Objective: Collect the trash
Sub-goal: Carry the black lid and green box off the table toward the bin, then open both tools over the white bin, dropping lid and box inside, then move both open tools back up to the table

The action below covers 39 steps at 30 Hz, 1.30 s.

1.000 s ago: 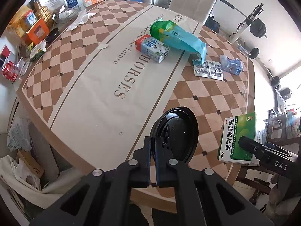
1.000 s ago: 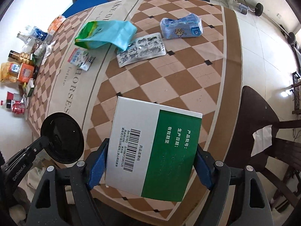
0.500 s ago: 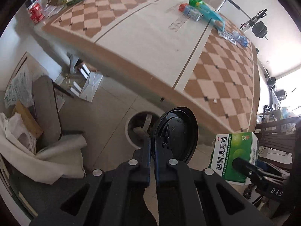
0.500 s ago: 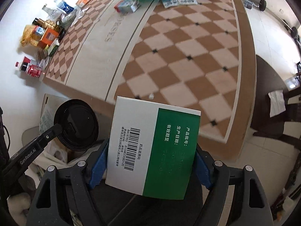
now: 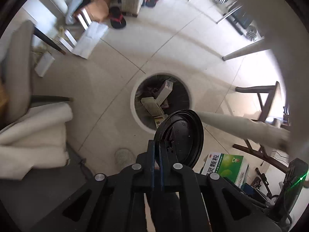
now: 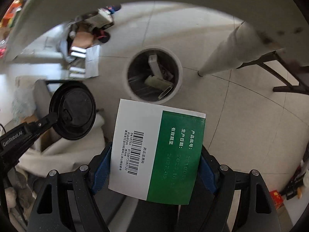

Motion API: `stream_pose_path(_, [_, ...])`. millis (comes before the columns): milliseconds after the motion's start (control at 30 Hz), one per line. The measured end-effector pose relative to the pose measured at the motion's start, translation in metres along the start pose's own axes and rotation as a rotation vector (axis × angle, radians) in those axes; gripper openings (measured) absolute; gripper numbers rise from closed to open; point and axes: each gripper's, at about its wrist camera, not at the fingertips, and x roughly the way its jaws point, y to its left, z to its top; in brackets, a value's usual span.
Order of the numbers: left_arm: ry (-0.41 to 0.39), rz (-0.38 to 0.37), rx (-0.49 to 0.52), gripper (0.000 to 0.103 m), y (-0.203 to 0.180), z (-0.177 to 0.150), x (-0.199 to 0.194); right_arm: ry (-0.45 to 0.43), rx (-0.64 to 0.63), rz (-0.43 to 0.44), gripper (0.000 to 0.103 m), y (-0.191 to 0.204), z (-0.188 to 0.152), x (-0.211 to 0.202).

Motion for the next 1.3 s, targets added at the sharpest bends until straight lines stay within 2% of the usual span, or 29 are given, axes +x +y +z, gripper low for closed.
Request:
stream_pose_path(167, [0.041,0.014,0.035,0.002,0.000,0.034,0.093,-0.025,0.050,-0.002,0.081,-0.024,0.053,0.088])
stream_pose_path(300, [0.081,0.037,0.056,0.002,0.004,0.054,0.145,-0.020,0.050,0.002,0.081,-0.029,0.099,0.141])
stream_pose_path(400, [0.112,0.043,0.053,0.003,0.006,0.062,0.168,-0.015,0.038,0.005,0.081,-0.033,0.122,0.172])
stream_pose_path(600, [0.145,0.076,0.080,0.007,0.008,0.066,0.184,-0.007,0.011,0.047,0.083,-0.026,0.147,0.210])
stream_pose_path(633, [0.138,0.080,0.086,0.015,0.007,0.065,0.185,-0.010,0.011,0.056,0.084,-0.027,0.148,0.213])
stream_pose_path(667, [0.131,0.095,0.090,0.041,0.008,0.063,0.184,-0.013,0.008,0.063,0.084,-0.026,0.150,0.215])
stream_pose_path(700, [0.117,0.111,0.085,0.061,0.009,0.062,0.183,-0.014,0.003,0.068,0.085,-0.024,0.149,0.217])
stream_pose_path(733, [0.098,0.118,0.081,0.094,0.011,0.060,0.179,-0.017,0.000,0.074,0.088,-0.024,0.150,0.217])
stream_pose_path(767, [0.080,0.123,0.078,0.101,0.014,0.060,0.177,-0.028,0.002,0.075,0.097,-0.024,0.149,0.217])
stream_pose_path(800, [0.069,0.131,0.074,0.101,0.016,0.057,0.173,-0.037,0.002,0.071,0.103,-0.024,0.149,0.216])
stream_pose_path(867, [0.067,0.135,0.067,0.101,0.020,0.054,0.168,-0.047,-0.001,0.050,0.103,-0.022,0.147,0.214])
stream_pose_path(1067, [0.034,0.212,0.105,0.102,0.016,0.034,0.155,-0.061,-0.027,-0.060,0.103,-0.024,0.137,0.207])
stream_pose_path(1300, [0.026,0.247,0.121,0.102,0.014,0.010,0.133,-0.076,-0.075,-0.139,0.103,-0.020,0.117,0.191])
